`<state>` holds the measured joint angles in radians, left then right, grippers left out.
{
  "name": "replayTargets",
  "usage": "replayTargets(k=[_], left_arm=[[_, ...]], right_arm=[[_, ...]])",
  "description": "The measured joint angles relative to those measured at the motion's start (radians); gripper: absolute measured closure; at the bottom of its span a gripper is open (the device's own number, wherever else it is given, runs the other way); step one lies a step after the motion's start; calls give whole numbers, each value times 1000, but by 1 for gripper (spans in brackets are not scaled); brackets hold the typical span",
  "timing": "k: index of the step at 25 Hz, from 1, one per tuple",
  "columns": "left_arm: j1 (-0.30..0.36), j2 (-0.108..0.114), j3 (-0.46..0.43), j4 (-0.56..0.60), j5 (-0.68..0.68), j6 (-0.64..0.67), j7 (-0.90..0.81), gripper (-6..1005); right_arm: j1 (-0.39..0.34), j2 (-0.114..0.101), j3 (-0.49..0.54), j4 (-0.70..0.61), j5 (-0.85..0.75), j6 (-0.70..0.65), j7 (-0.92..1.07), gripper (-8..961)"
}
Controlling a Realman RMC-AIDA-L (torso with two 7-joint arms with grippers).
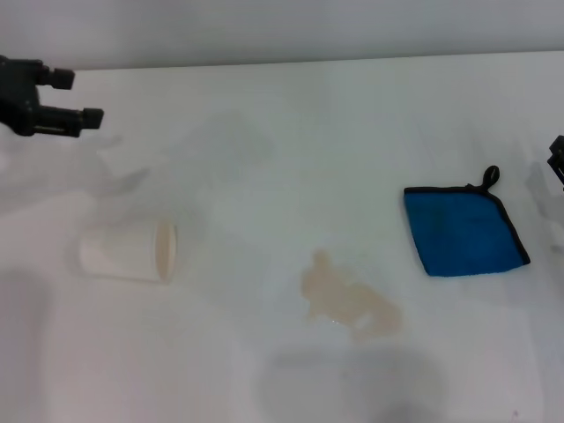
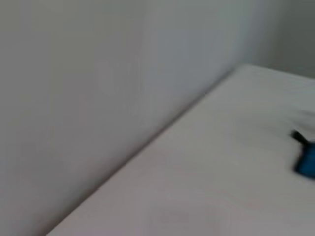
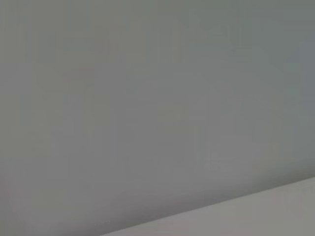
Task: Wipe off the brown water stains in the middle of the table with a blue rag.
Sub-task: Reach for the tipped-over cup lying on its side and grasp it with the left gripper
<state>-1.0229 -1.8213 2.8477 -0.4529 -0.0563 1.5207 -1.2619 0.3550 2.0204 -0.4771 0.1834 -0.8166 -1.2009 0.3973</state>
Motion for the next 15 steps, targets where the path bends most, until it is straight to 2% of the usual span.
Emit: replayTargets(k=[3, 7, 10, 15], left_arm=[[-24, 17, 0, -62, 47, 111, 42, 174], [-71, 35, 0, -93, 175, 224, 97, 173], [-113, 34, 0, -108, 275, 242, 99, 173], [-181, 12, -1, -110, 446, 241, 110, 173]], right_arm=[[2, 0, 0, -3, 1, 5, 0, 113], [7, 0, 0, -9, 2, 11, 0, 113], [12, 0, 0, -17, 2, 22, 0, 114], [25, -2, 24, -31, 2, 70, 0, 114]])
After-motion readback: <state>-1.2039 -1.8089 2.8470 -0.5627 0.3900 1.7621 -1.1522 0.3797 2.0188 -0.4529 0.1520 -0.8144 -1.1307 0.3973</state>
